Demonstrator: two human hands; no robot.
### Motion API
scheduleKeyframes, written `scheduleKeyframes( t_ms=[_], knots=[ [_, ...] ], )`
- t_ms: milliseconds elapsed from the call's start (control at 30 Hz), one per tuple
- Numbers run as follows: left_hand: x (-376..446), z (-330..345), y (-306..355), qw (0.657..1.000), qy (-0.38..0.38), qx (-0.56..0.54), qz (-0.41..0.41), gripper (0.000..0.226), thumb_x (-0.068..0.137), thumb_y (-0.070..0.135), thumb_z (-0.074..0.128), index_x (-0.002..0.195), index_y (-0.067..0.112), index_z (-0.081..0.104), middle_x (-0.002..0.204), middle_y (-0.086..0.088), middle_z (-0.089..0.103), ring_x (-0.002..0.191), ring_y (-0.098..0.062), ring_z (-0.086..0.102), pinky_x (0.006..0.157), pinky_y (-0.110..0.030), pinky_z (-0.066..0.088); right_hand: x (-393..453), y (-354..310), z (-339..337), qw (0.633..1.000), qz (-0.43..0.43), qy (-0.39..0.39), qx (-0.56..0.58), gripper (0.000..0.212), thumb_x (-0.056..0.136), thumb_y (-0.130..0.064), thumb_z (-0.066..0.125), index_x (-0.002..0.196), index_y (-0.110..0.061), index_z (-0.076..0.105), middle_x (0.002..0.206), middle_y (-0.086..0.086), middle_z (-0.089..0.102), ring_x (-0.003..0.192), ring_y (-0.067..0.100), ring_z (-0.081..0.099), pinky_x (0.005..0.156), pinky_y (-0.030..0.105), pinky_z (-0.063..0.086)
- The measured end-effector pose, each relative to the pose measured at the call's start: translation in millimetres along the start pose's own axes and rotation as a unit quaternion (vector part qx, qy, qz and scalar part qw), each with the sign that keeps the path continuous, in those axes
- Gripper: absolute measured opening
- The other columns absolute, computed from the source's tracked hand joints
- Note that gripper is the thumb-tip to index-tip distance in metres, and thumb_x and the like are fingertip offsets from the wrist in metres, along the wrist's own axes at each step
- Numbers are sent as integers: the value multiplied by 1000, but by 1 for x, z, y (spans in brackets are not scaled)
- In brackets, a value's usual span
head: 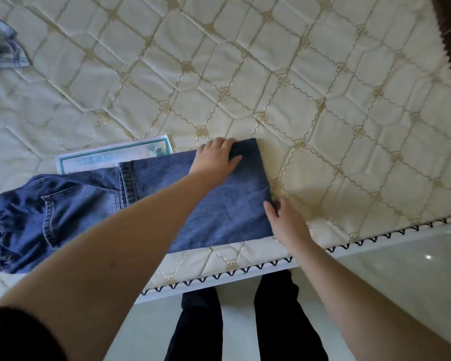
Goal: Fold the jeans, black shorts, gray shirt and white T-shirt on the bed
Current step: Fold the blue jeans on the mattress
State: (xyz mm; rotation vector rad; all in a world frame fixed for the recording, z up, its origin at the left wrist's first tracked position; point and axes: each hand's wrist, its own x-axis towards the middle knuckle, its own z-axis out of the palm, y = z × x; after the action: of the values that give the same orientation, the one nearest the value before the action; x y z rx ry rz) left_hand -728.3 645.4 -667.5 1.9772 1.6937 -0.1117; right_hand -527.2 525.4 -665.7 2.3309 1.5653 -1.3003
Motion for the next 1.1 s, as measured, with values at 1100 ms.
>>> scheduleKeyframes(
  t_ms=[1100],
  knots=[
    [73,-25,26,986,-163,-44,14,39,90,40,66,119,15,60,100,0,57,88,-20,52,73,-29,37,-20,48,3,989,-56,-117,75,29,93,-25,63,75,-18,41,67,-8,61,53,-4,56,61,39,53]
  ],
)
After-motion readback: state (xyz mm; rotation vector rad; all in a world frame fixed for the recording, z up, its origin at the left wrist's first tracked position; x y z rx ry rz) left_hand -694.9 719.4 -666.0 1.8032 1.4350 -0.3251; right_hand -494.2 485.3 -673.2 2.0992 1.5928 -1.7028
